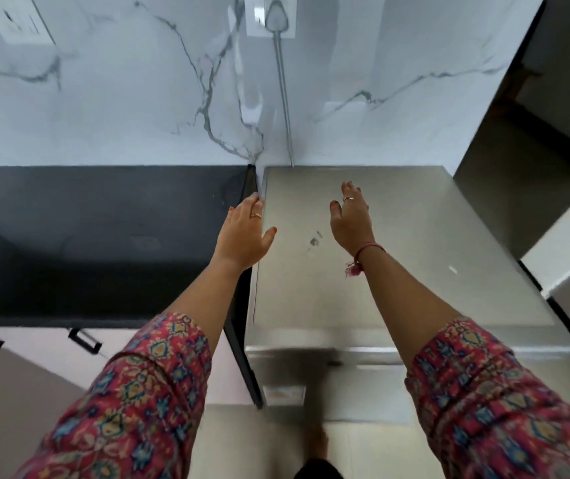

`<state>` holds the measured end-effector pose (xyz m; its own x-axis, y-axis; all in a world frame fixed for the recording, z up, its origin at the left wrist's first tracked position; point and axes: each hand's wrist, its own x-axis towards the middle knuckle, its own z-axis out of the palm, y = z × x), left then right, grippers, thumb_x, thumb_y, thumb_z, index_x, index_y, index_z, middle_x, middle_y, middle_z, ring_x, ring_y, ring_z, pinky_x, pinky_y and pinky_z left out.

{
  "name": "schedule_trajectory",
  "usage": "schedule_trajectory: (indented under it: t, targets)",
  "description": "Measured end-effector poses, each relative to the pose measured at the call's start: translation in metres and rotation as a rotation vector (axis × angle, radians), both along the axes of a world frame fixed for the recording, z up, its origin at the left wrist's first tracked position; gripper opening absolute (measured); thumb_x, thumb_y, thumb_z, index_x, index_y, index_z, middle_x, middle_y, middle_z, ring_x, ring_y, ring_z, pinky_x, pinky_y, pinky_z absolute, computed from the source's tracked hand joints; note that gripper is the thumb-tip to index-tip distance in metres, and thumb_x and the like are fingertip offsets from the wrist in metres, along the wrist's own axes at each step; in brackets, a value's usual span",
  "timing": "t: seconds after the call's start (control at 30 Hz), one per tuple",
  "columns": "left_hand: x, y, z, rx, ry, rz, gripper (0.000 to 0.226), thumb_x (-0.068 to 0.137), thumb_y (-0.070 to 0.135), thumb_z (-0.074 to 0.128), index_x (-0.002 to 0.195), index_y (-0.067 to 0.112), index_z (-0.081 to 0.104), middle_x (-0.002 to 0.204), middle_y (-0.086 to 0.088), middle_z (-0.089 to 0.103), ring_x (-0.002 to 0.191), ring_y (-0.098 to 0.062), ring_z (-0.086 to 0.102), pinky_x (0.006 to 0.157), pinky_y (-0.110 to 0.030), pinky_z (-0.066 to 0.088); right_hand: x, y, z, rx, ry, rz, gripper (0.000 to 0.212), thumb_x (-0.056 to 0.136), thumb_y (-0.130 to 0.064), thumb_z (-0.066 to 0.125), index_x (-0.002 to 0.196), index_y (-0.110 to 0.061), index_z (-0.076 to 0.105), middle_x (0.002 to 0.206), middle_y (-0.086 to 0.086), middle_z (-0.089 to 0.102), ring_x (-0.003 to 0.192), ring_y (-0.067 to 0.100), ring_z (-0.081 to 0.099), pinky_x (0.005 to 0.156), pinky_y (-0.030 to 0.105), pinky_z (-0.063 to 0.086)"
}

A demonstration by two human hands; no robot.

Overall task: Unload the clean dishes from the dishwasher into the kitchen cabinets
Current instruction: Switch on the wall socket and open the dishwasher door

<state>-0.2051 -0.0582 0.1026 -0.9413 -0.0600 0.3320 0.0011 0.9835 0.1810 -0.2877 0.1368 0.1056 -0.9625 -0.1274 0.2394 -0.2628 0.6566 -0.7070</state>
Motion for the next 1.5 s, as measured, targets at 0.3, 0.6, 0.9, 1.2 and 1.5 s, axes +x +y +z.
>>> schedule_trajectory:
  t: [0.3, 0.6, 0.9, 1.2, 1.5]
  targets:
    - [-0.164, -0.018, 0.101, -0.096, 0.103, 0.047, 0.075, 0.096, 0.040, 0.045, 0.150, 0.002, 0.010, 0.160, -0.012, 0.005, 0.148, -0.026, 0.006, 0.118, -0.043, 0.008, -0.160, -0.041, 0.094, -0.131, 0.156, 0.082, 0.054, 0.099, -0.016, 0.039, 0.148, -0.002, 0.025, 0.158, 0.012, 0.020, 0.148, 0.024, 0.011, 0.120, 0.040, 0.013]
    - [-0.280, -0.029, 0.176, -0.076, 0.194, 0.067, 0.078, 0.095, 0.046, 0.043, 0.150, 0.003, 0.008, 0.160, -0.014, 0.004, 0.148, -0.026, 0.005, 0.118, -0.046, 0.007, -0.249, -0.060, 0.142, -0.120, 0.266, 0.137, 0.055, 0.099, -0.018, 0.039, 0.150, -0.004, 0.022, 0.159, 0.010, 0.017, 0.148, 0.023, 0.008, 0.121, 0.041, 0.011]
    - [-0.346, -0.057, 0.202, 0.029, 0.206, 0.039, 0.084, 0.093, 0.051, 0.044, 0.151, 0.005, 0.005, 0.160, -0.010, 0.006, 0.148, -0.022, 0.004, 0.118, -0.047, 0.004, -0.304, -0.082, 0.158, -0.104, 0.323, 0.134, 0.056, 0.100, -0.019, 0.039, 0.150, -0.005, 0.019, 0.159, 0.008, 0.015, 0.148, 0.021, 0.006, 0.121, 0.038, 0.010]
    - [-0.378, -0.079, 0.185, -0.003, 0.360, -0.028, 0.084, 0.092, 0.053, 0.046, 0.151, 0.003, 0.012, 0.158, -0.012, 0.015, 0.147, -0.025, 0.014, 0.120, -0.043, 0.010, -0.337, -0.106, 0.142, -0.112, 0.308, 0.126, 0.058, 0.098, -0.018, 0.043, 0.150, -0.007, 0.020, 0.159, 0.007, 0.018, 0.148, 0.018, 0.010, 0.121, 0.040, 0.012]
    - [-0.386, -0.068, 0.181, 0.021, 0.435, 0.030, 0.082, 0.091, 0.057, 0.042, 0.150, 0.005, 0.017, 0.157, -0.011, 0.022, 0.146, -0.025, 0.019, 0.120, -0.042, 0.012, -0.343, -0.113, 0.134, -0.105, 0.340, 0.117, 0.057, 0.099, -0.018, 0.042, 0.150, -0.009, 0.021, 0.158, 0.007, 0.020, 0.148, 0.019, 0.012, 0.121, 0.042, 0.012]
